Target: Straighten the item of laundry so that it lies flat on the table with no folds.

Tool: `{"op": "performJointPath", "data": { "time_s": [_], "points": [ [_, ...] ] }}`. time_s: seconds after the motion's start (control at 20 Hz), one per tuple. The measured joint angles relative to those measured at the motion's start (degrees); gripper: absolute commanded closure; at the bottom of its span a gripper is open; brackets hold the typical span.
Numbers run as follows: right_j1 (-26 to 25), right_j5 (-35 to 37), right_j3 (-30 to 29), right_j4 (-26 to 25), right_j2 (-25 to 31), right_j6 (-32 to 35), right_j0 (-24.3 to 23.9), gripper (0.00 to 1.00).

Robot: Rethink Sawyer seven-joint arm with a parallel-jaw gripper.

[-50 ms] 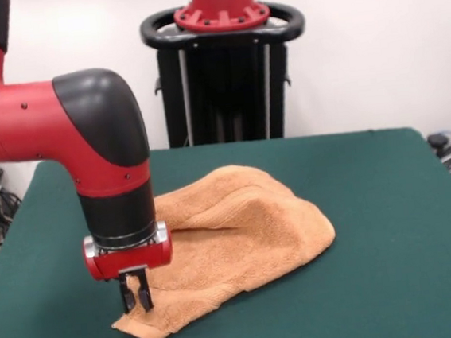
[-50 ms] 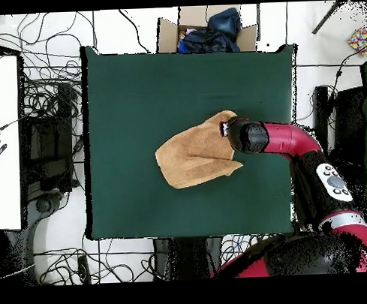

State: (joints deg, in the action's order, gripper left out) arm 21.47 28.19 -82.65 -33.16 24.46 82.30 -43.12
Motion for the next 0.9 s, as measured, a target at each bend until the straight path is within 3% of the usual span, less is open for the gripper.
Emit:
{"op": "performJointPath", "data": {
  "time_s": [0.3, 0.6, 0.9],
  "points": [
    [9.3, 2.5, -6.4, 3.3, 0.3, 0.0, 0.0, 1.00],
    [22.9, 13.2, -10.9, 10.0, 0.4, 0.0, 1.0, 1.00],
    [31.6, 18.5, -12.6, 14.4, 0.3, 0.0, 1.3, 1.00]
  ]
}}
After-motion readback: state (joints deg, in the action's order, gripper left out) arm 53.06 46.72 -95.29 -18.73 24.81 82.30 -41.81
